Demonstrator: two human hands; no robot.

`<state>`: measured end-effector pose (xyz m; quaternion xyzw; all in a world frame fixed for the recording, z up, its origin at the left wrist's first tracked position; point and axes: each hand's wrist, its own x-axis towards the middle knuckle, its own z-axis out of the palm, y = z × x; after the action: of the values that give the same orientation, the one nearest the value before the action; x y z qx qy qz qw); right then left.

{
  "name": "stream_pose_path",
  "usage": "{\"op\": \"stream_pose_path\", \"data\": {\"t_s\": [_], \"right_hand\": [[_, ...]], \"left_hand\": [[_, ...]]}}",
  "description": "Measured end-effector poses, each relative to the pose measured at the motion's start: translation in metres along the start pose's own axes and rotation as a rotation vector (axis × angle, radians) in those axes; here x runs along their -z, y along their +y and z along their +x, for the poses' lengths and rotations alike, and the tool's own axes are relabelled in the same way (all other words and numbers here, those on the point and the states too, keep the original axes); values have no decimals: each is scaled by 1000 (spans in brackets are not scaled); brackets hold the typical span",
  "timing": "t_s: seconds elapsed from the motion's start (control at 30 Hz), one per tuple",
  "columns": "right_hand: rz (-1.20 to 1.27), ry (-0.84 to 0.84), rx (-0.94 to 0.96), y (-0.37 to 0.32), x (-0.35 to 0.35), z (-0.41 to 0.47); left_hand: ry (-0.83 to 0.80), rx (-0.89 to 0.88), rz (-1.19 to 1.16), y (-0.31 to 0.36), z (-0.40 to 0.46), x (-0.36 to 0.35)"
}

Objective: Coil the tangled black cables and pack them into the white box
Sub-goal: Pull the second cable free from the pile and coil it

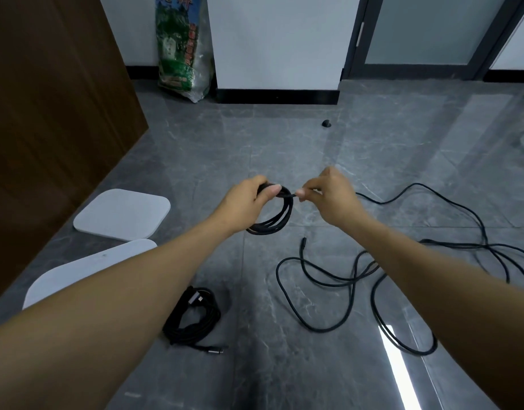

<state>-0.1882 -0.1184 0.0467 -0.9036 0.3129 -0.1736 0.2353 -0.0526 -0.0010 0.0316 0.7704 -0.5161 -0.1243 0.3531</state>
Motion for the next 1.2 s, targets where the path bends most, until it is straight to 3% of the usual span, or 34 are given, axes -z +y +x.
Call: {"op": "stream_pose_path", "data": {"t_s": [0.13,0.3,0.5,0.67,0.73,0.83,0.93,1.1,1.2], "right_hand": [[146,45,-9,-6,-3,-2],[149,77,35,-10,-9,-5],[-42,87,78,-5,-15,-5],[66,43,90,1,-11,-8],[196,-11,74,-3,-10,-10],[590,-117,-26,-11,-8,-11],[843,-120,-102,-12,-10,-7],[1008,-118,-150,-13,-15,-5],[1100,-155,-191,-15,-15,-5]], "left_hand": [[78,112,-533,5,8,-2],[53,182,-726,5,10,-1],[-109,257,-669,0,6,-5],[-246,262,-693,4,4,1],[-204,243,-731,6,3,1],[-101,202,-722,8,3,-3],[22,184,-661,3,3,-8],[267,50,-191,0,1,-15],[356,-14,-67,1,-2,-15]]}}
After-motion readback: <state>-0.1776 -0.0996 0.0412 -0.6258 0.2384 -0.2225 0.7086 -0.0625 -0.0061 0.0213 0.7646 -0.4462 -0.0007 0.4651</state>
